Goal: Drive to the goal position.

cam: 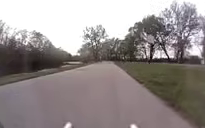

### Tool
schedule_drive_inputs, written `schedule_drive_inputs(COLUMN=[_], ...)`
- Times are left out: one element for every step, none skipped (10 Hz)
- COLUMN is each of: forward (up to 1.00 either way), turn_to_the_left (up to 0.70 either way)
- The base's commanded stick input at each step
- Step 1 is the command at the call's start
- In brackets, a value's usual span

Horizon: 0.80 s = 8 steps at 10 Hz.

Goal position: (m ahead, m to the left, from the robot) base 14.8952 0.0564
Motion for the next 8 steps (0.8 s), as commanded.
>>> schedule_drive_inputs(forward=[1.00, 1.00, 1.00, 1.00, 1.00, 1.00, 1.00, 1.00], turn_to_the_left=[0.00, 0.00, 0.00, 0.00, 0.00, 0.00, 0.00, 0.11])
